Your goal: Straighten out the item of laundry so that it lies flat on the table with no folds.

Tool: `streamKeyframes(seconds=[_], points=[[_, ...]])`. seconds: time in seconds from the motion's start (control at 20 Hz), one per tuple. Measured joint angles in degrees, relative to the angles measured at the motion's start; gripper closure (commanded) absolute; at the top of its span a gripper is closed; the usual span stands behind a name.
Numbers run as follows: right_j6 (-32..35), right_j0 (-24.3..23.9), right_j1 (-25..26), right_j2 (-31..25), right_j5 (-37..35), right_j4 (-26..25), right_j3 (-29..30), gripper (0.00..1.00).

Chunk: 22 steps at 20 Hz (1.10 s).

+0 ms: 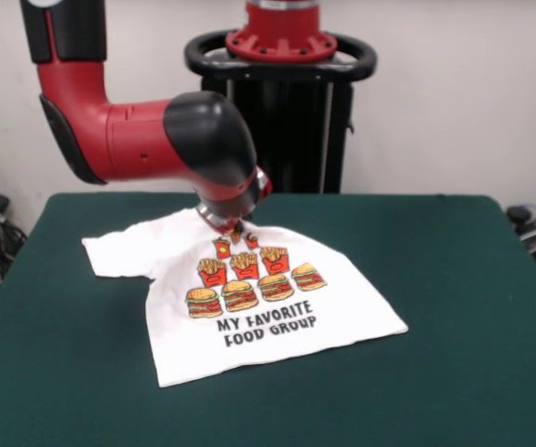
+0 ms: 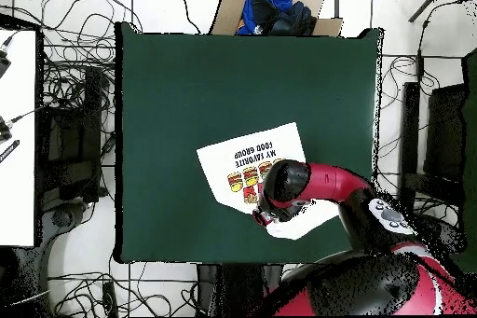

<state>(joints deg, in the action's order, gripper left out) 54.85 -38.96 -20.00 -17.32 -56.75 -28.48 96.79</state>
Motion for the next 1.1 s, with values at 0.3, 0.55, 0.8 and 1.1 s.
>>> streamKeyframes(seconds=[0.3, 0.55, 0.8, 1.1], points=[[0.0, -0.3, 0.0, 0.0, -0.1, 1.3, 0.3, 1.00], [0.0, -0.3, 0.0, 0.0, -0.2, 1.5, 0.6, 1.00], [0.0, -0.3, 0.0, 0.0, -0.6, 1.6, 1.1, 0.00], [0.0, -0.3, 0.1, 0.0, -1.5, 1.6, 1.3, 0.00]])
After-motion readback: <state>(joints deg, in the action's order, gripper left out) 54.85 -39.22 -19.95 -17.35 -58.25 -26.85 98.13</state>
